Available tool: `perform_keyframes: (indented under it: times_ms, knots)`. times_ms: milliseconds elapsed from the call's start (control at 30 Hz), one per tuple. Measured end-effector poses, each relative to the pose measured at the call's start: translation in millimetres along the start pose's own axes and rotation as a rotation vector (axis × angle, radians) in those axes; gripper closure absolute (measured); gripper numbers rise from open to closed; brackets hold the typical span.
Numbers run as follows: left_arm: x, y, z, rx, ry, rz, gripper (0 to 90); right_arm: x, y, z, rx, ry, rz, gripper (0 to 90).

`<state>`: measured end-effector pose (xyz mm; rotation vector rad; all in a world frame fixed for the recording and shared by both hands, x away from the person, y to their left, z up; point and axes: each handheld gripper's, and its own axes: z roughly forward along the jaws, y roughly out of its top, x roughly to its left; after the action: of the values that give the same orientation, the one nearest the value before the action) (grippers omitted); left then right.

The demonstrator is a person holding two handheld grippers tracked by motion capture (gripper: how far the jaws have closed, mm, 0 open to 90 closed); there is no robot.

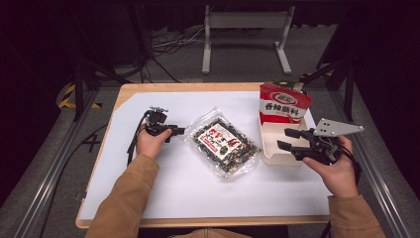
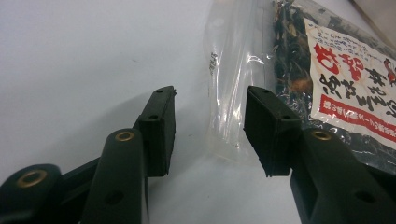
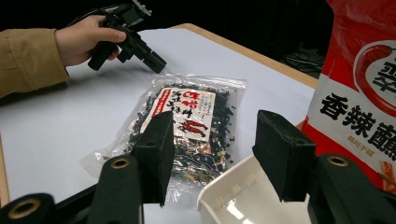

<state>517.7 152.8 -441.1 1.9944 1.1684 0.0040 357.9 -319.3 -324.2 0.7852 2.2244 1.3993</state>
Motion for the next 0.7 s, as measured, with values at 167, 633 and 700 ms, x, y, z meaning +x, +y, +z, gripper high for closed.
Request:
perform_keyframes:
  times_ms: [167,633,700]
  knots:
    - [-1.8,0.6,2.9,0.001,-0.004,-0.006,61.2,-0.2,-0.7,0.5,0.002,0.001,-0.003,47.6]
    - [-4.4,1.4,9.0,0.043,0.000,-0.011,83.0,0.1,-1.5,0.8,-0.006,0.012,-0.002,48.1]
    - [-3.9,1.8,7.5,0.042,0.007,-0.012,87.3,0.5,-1.3,0.6,-0.015,0.015,0.000,48.5]
